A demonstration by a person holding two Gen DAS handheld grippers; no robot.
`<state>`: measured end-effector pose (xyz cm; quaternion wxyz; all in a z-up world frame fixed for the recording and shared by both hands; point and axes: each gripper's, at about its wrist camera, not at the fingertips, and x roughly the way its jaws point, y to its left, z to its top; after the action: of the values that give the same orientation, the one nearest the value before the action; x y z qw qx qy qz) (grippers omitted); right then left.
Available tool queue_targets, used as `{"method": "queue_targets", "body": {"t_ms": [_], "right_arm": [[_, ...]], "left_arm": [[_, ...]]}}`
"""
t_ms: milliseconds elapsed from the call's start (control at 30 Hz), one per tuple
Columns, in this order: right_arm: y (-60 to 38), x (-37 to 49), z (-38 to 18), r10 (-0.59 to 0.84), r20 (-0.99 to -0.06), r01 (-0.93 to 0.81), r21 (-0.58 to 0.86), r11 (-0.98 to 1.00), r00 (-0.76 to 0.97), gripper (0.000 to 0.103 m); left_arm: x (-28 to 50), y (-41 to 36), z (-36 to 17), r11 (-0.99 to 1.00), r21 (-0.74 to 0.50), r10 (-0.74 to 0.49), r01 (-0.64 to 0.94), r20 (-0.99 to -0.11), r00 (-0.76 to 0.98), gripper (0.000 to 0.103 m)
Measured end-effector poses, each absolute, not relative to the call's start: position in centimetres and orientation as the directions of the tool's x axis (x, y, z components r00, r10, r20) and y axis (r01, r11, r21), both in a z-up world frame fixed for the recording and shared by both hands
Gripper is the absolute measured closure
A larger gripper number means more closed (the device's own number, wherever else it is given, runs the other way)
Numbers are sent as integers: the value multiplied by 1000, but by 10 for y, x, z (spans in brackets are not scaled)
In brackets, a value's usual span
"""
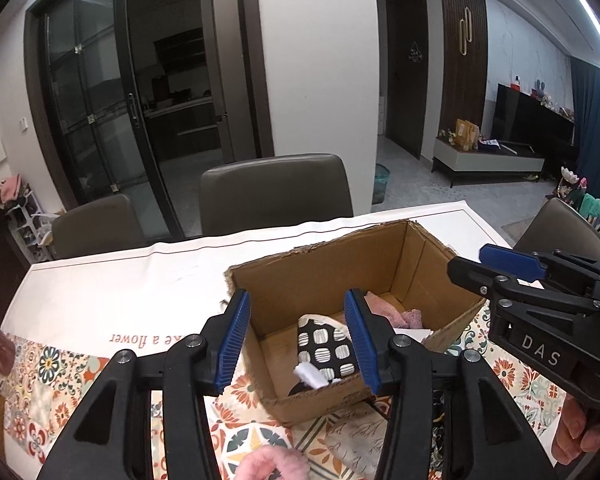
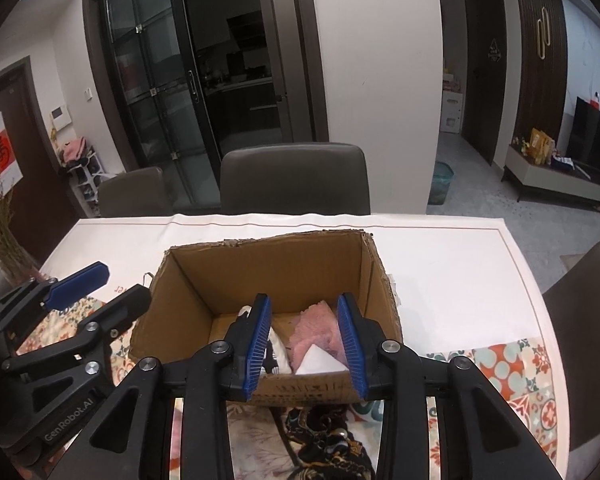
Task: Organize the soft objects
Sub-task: 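Move both tools back toward the pink headband and black scarf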
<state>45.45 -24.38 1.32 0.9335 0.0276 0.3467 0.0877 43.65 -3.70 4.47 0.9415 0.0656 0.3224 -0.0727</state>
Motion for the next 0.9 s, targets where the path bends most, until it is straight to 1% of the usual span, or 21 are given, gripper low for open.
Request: {"method": "queue_targets", "body": {"t_ms": [133, 200, 233, 367, 600, 700, 733, 800, 900], "right_arm": [[-239, 443, 16, 156, -629, -134, 84, 987, 762, 67], [-240, 438, 17, 157, -626, -132, 87, 987, 764, 61], [-240, 434, 17, 155, -622, -130, 85, 988, 767, 60], [-239, 421, 19, 143, -614, -120, 79, 990, 776, 60], [-246, 394, 19, 154, -605, -104, 118, 988, 781, 60], [-248, 381, 19, 146, -593, -91, 121, 988, 792, 59], [-248, 376, 19, 136, -586, -84, 115, 990, 799, 58], [-247, 367, 20, 109, -568, -67, 95, 993, 816, 53], [-247, 354, 19, 78, -543, -39, 83, 996, 836, 53]], "left_arm": [[424, -34, 47, 981, 87, -86, 173, -606, 791, 55], [418, -33, 46, 981, 88, -85, 172, -604, 792, 55], [415, -33, 46, 981, 87, -87, 175, -604, 792, 55], [401, -32, 46, 981, 77, -96, 176, -599, 795, 55], [373, -29, 45, 981, 62, -115, 185, -583, 805, 55], [362, -27, 44, 982, 73, -101, 173, -573, 813, 55], [358, -26, 43, 983, 78, -95, 169, -569, 817, 55], [352, -24, 41, 983, 82, -89, 164, -565, 820, 55], [341, -21, 36, 985, 75, -84, 153, -566, 820, 55]]}}
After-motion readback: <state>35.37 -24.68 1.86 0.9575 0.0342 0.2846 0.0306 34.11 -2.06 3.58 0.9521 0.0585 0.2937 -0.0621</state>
